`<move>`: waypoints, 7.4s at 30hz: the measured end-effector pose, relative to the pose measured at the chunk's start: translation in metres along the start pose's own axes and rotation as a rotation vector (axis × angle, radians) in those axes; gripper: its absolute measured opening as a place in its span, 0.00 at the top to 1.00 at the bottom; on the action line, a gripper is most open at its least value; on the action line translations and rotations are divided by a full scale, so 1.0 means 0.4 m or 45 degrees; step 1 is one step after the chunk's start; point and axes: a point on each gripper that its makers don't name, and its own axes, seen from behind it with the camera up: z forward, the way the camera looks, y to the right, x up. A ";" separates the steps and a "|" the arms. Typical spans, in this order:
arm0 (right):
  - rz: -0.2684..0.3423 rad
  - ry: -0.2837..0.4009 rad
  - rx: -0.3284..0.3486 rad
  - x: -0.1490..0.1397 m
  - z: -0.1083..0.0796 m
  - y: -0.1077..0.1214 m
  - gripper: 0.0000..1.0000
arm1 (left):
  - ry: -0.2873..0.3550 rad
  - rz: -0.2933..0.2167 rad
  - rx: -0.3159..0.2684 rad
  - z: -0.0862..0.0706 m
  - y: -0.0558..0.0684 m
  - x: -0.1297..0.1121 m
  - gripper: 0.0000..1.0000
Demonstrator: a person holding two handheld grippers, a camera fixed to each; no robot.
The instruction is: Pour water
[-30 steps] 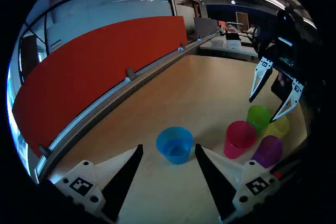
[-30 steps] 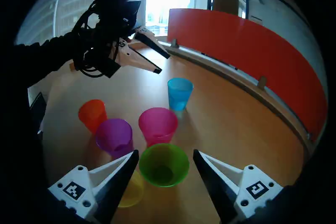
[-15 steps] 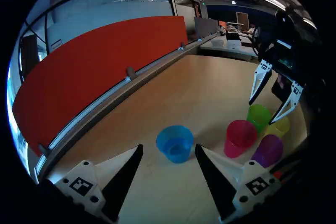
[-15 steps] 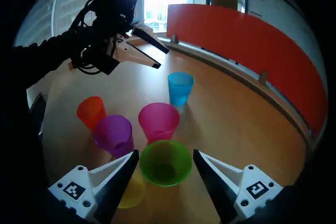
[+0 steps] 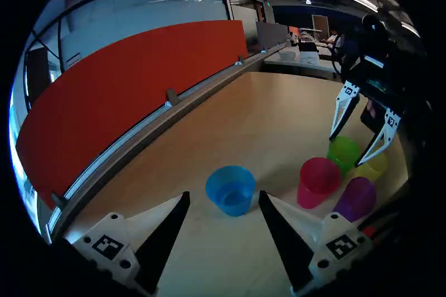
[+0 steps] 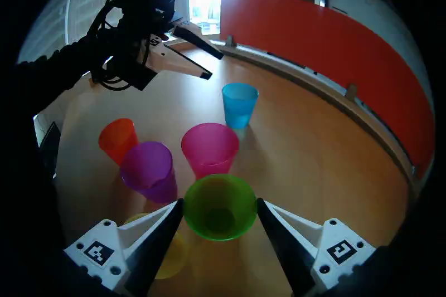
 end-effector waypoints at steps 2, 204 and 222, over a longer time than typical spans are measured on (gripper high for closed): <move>-0.003 -0.001 0.000 0.000 0.002 -0.001 0.00 | 0.000 0.002 0.001 0.000 0.000 0.000 0.08; -0.057 0.639 -0.115 0.304 -0.257 0.067 0.06 | 0.238 -0.184 0.117 -0.082 0.029 0.135 0.11; -0.056 0.708 -0.129 0.343 -0.286 0.067 0.06 | 0.302 -0.206 0.156 -0.184 0.043 0.161 0.11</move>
